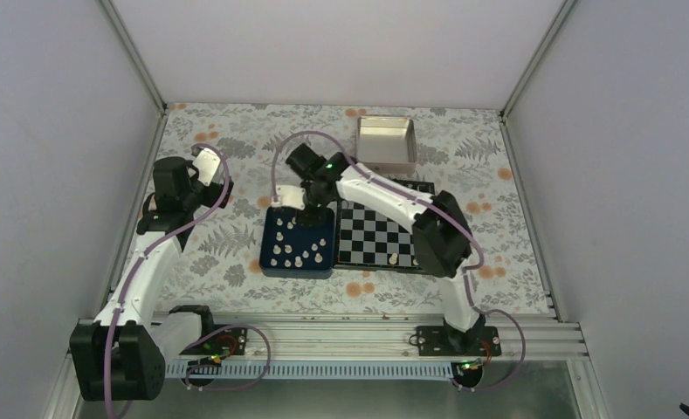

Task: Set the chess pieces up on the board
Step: Pick up the chess piece from the storage box.

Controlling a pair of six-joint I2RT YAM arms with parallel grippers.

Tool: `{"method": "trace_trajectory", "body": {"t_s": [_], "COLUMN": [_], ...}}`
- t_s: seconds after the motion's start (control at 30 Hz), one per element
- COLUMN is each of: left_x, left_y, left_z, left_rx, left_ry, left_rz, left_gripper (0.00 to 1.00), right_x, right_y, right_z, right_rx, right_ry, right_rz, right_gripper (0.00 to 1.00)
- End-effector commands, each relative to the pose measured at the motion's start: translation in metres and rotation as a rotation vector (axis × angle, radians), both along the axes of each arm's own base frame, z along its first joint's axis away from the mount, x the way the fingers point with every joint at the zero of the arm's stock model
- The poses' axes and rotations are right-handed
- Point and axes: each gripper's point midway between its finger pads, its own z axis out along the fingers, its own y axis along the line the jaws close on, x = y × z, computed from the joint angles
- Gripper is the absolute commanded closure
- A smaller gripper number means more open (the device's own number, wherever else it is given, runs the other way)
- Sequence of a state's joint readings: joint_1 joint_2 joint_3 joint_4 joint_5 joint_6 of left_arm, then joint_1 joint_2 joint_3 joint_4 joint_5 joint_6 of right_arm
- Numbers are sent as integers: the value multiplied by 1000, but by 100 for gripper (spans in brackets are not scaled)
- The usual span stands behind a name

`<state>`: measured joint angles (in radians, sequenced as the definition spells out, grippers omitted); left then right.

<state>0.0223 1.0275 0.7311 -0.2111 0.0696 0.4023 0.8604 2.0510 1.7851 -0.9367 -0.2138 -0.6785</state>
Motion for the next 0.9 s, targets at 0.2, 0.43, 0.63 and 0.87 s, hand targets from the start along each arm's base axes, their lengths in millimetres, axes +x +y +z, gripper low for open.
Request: {"method": "trace_trajectory", "body": {"t_s": [0.2,0.43,0.63,0.87], "left_x": [2,3,3,3], "left_y": [-2,-2,-2,-1], "left_z": [13,10,11,7], "left_rx": [-23,-21,-19,-18], "left_ry": [-45,-46,-52,-47], "left_rz": [-8,-7,-6,-4], "left_gripper": [0,0,0,0], "right_x": [-41,-51,-43,-45], "right_y": [34,39,45,47], "right_z": [-42,-60,-67,-77], "right_rx": [-69,-111,-123,-147], "right_ry": [94,125,101,115], "right_rz": [67,80,66,69], "right_gripper": [64,66,66,67]}}
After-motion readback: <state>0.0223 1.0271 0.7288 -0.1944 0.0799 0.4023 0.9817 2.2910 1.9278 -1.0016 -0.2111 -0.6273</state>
